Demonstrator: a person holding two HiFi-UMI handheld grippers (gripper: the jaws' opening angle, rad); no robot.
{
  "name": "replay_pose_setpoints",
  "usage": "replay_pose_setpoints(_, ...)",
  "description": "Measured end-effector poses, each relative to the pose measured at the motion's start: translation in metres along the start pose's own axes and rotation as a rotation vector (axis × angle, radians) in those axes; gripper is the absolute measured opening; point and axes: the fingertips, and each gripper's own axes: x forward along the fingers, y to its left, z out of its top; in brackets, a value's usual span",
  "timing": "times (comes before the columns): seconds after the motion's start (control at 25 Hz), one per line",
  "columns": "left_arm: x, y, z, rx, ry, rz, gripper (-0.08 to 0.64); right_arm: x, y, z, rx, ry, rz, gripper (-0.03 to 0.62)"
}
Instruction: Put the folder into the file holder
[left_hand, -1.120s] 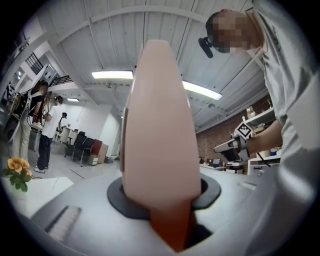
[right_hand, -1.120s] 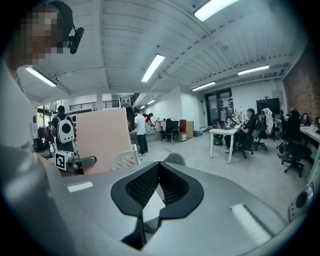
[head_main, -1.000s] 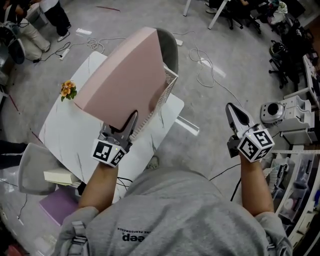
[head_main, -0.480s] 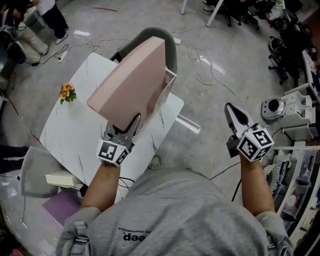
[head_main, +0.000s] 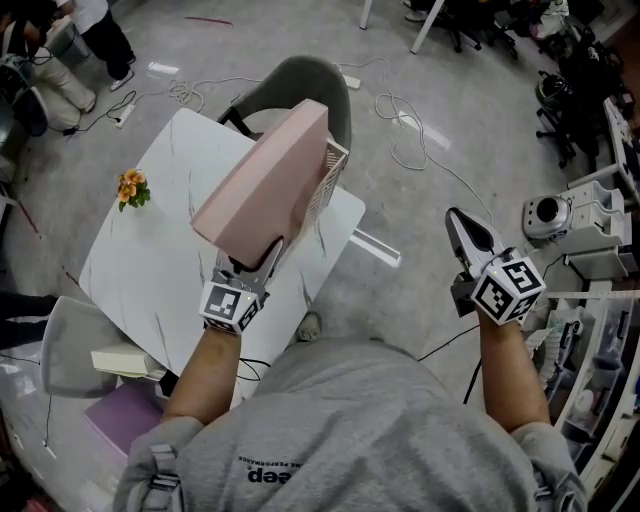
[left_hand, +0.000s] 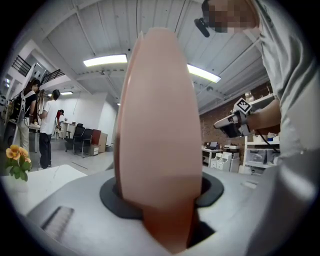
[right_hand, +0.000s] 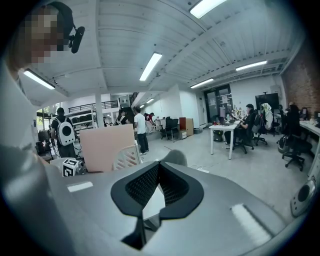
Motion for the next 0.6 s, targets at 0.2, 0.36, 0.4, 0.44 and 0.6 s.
replay_pose_setpoints(0.2, -0.005, -0.001, 0.008, 0.040, 0.010, 0.008, 0.287, -0.003, -0.001, 0.001, 0.002, -0.009, 0.011, 0.005)
replay_pose_setpoints(0.36, -0.011, -0.001, 0.008, 0.046, 0.035, 0.038, 0.288, -0.006, 0.000, -0.001, 0.006, -0.016, 0.026, 0.005)
replay_pose_setpoints(0.4, -0.013, -0.002, 0.010, 0.047, 0.034, 0.044, 0.288, -0.007, 0.001, -0.001, 0.005, -0.018, 0.030, 0.005)
replay_pose_setpoints(0.44, -0.015, -0.003, 0.011, 0.046, 0.034, 0.050, 0.288, -0.008, 0.001, -0.001, 0.005, -0.021, 0.034, 0.005)
replay_pose_setpoints(0.6, -0.022, -0.006, 0.013, 0.033, 0.044, 0.082, 0.299, -0.015, 0.000, 0.001, 0.003, -0.033, 0.050, 0.005)
